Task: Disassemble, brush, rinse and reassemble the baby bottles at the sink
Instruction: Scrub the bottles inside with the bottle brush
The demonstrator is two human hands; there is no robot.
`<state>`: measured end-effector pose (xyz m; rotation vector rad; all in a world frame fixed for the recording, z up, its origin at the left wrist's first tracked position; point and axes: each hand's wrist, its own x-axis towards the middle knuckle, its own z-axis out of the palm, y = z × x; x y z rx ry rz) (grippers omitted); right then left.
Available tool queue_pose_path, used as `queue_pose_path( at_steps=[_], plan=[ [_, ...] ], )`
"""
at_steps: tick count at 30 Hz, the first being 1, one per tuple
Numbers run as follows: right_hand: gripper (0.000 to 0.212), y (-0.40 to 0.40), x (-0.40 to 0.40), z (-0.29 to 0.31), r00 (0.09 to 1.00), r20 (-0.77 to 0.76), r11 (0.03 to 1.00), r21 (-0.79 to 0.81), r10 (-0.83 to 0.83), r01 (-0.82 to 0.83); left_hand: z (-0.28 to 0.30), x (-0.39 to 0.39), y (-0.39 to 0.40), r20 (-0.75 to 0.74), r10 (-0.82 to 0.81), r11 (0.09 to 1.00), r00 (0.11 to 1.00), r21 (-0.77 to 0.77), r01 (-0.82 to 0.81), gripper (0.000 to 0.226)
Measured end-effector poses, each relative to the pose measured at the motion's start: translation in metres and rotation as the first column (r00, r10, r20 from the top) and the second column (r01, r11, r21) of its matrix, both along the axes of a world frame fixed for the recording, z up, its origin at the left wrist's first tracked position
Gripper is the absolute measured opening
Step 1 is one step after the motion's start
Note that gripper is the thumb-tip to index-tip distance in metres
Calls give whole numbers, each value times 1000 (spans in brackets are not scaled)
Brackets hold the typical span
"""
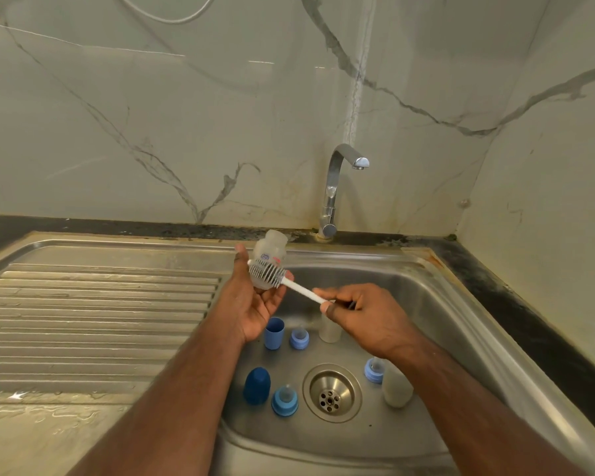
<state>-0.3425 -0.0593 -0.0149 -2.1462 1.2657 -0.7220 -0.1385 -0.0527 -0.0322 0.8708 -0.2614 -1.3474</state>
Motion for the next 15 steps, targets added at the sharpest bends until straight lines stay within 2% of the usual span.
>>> queue_pose_path(
  at_steps=[4,9,15],
  plan=[
    [33,-2,2,0,994,67,995,-34,-91,94,-3,1,1,44,-61,998,997,19,60,75],
    [29,3,3,0,1000,15,999,32,22,-23,-2,5,-1,-22,-25,999,999,37,26,72],
    [33,-11,-11,2,975,77,978,-19,-207,209,-3,4,2,16,-118,993,993,30,118,72]
  ],
)
